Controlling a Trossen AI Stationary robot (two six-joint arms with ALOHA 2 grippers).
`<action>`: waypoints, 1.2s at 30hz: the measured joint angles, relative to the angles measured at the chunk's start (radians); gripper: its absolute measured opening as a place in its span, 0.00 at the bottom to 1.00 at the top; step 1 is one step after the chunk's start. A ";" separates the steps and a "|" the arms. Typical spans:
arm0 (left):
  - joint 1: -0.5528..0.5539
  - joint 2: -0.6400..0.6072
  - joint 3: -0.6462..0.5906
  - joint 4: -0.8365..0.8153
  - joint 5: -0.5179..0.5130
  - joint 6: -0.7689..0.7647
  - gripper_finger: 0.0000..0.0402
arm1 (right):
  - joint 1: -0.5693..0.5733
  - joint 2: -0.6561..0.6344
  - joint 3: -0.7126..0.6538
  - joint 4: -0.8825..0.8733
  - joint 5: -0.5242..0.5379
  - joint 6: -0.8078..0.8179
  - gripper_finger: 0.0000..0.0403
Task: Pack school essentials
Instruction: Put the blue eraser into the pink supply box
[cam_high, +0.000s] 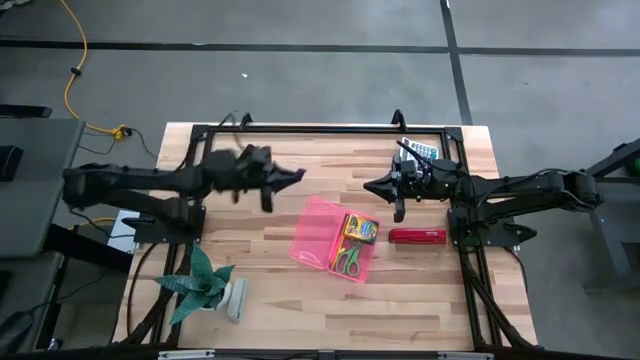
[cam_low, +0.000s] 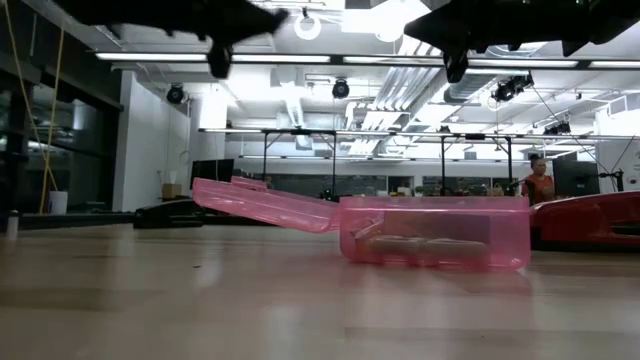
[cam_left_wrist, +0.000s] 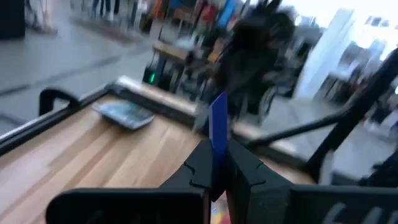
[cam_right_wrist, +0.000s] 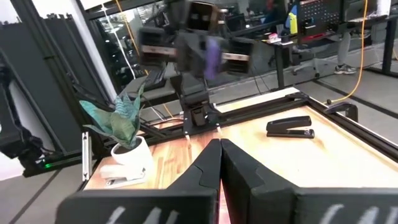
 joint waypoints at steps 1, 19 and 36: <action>-0.039 -0.032 -0.024 0.025 -0.046 -0.014 0.00 | 0.000 0.000 0.000 0.001 -0.004 -0.003 0.00; -0.234 -0.134 -0.093 0.131 -0.188 0.059 0.00 | 0.000 0.000 0.000 0.048 -0.009 0.016 0.00; -0.232 0.184 -0.035 0.348 -0.228 0.052 0.00 | 0.090 0.186 0.098 0.138 0.054 0.109 0.19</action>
